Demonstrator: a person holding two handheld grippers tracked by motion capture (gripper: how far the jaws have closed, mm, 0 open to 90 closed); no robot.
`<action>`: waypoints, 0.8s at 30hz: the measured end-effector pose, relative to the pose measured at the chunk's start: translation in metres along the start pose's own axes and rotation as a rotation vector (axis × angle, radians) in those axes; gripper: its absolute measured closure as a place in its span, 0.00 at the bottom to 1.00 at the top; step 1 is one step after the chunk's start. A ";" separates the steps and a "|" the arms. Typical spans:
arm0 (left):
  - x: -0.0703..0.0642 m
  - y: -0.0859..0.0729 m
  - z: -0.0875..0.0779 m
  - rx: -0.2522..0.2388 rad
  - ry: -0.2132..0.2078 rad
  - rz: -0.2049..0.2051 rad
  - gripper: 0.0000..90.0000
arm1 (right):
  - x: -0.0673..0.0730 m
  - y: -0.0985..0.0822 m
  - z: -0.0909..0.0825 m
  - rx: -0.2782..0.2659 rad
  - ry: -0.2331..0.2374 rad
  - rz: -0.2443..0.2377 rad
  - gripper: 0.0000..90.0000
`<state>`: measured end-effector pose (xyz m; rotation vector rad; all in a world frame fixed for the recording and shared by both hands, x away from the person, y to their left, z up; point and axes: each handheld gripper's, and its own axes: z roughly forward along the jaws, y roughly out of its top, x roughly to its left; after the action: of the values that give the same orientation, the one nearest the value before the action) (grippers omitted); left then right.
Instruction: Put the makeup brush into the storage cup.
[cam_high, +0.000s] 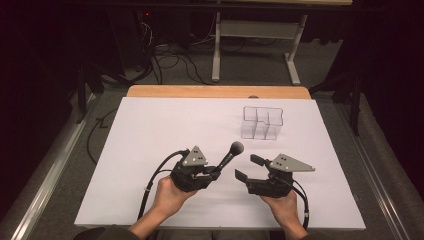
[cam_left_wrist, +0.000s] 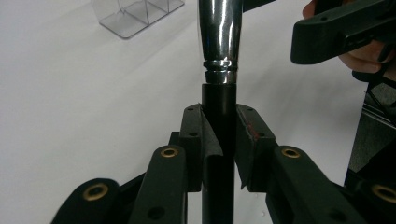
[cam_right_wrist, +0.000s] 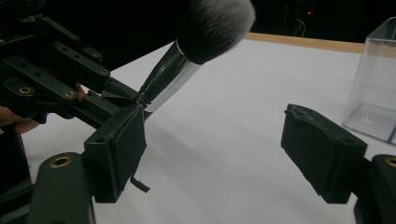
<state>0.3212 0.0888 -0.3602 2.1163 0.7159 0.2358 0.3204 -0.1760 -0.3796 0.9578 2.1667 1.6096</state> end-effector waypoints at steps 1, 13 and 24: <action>-0.001 0.000 0.000 -0.007 0.000 0.002 0.82 | 0.001 0.000 0.001 0.000 0.006 0.002 0.27; -0.008 0.000 0.002 -0.008 -0.003 0.037 0.82 | 0.006 0.003 0.016 0.023 0.092 0.032 0.33; -0.012 0.000 0.007 0.000 -0.012 0.055 0.82 | 0.006 0.004 0.018 0.017 0.171 0.076 0.48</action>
<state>0.3141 0.0769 -0.3634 2.1379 0.6518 0.2532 0.3278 -0.1586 -0.3815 0.9501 2.2841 1.7701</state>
